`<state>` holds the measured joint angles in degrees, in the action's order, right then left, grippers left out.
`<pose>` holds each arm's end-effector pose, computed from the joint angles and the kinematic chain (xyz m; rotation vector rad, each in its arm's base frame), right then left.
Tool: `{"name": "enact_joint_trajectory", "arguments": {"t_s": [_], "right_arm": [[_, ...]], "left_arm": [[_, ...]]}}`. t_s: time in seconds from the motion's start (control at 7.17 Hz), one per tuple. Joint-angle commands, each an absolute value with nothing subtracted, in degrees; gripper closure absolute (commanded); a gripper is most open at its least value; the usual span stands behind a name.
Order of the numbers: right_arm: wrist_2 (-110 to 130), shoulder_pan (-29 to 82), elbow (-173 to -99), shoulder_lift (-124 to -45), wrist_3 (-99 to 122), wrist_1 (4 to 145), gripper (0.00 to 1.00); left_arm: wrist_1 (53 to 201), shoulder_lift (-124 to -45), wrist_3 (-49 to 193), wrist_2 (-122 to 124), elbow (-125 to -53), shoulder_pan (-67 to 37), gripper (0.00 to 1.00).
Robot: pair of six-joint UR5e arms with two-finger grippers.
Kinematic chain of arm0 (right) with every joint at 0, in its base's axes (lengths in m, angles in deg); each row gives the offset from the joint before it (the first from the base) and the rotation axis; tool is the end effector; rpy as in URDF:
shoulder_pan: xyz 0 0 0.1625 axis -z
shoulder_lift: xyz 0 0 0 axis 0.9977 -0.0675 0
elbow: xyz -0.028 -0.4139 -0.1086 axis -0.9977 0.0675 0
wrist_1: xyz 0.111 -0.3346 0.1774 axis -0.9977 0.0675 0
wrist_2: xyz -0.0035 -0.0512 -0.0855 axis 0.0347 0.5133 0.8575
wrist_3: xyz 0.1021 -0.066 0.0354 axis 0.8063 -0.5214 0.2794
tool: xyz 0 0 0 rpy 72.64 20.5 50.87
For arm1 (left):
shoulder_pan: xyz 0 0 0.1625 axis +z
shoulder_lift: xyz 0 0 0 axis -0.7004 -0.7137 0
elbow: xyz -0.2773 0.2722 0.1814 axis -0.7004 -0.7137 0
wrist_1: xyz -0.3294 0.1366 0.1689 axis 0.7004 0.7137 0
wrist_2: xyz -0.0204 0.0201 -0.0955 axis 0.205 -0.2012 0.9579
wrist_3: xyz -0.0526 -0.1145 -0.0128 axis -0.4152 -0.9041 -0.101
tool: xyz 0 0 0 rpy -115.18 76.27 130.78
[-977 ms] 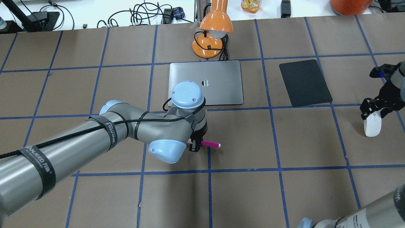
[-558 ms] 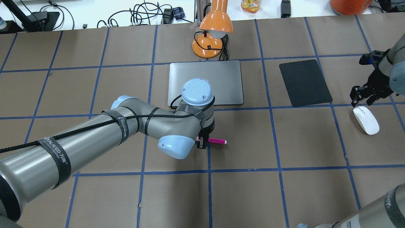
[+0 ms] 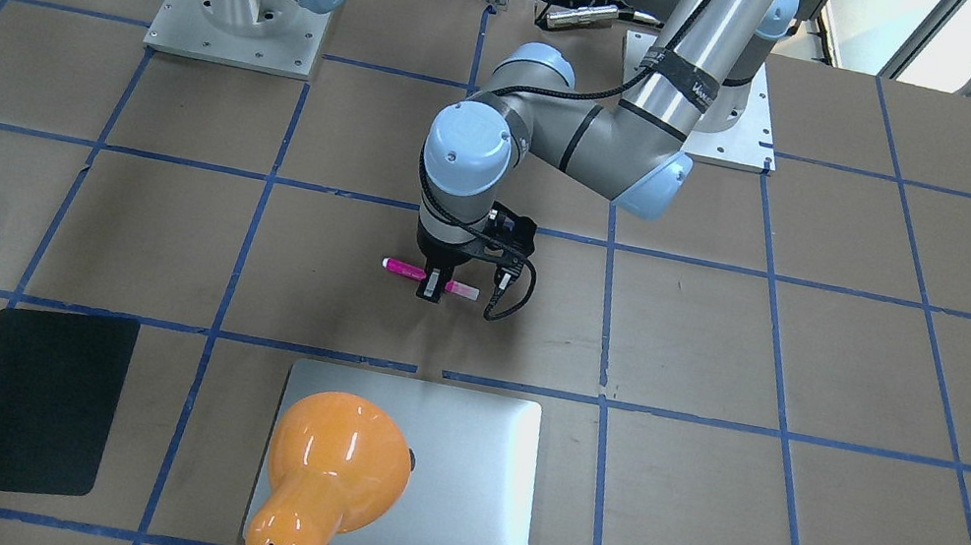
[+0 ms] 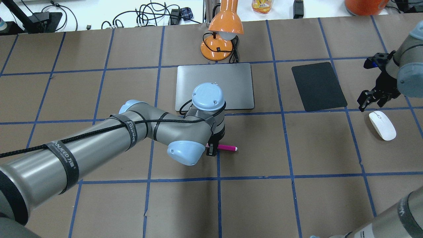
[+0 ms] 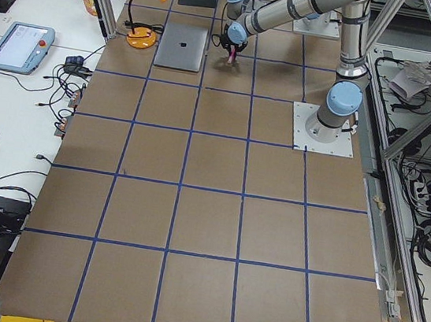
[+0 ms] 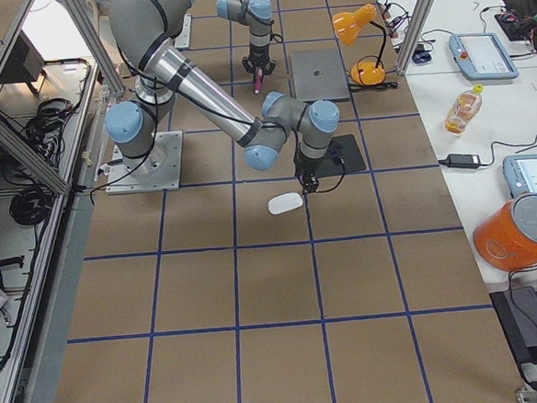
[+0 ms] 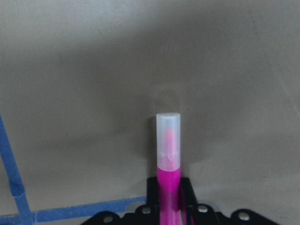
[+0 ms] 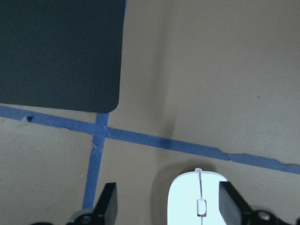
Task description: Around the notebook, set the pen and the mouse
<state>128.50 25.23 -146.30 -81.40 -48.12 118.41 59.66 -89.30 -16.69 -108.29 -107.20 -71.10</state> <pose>-0.1645 -0.5443 0.2012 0.3778 -3.0888 -0.2111 -0.3573 -0.4267 0.1660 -1.9583 2.4193 0.0897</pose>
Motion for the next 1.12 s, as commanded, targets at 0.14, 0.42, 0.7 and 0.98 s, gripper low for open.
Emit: {"name": "enact_joint_trajectory", "arguments": {"t_s": [0.14,0.42,0.7,0.98], "right_arm": [[128.6,28.4,-150.0,-81.3,-53.5,123.0,0.01],[128.8,28.5,-152.3,-80.8,-53.4,125.4,0.02],[130.1,28.6,-152.4,-80.7,-53.6,126.2,0.04],[130.0,28.8,-152.3,-80.7,-53.5,126.2,0.11]], "left_arm": [[74.4,-80.7,12.4,-110.2,-101.0,-68.4,0.0],[95.5,-75.5,32.6,-111.0,-91.1,-63.7,0.0],[98.3,-70.4,57.2,-110.9,-90.6,-58.7,0.05],[98.4,-65.9,83.0,-110.2,-90.4,-51.9,0.05]]}}
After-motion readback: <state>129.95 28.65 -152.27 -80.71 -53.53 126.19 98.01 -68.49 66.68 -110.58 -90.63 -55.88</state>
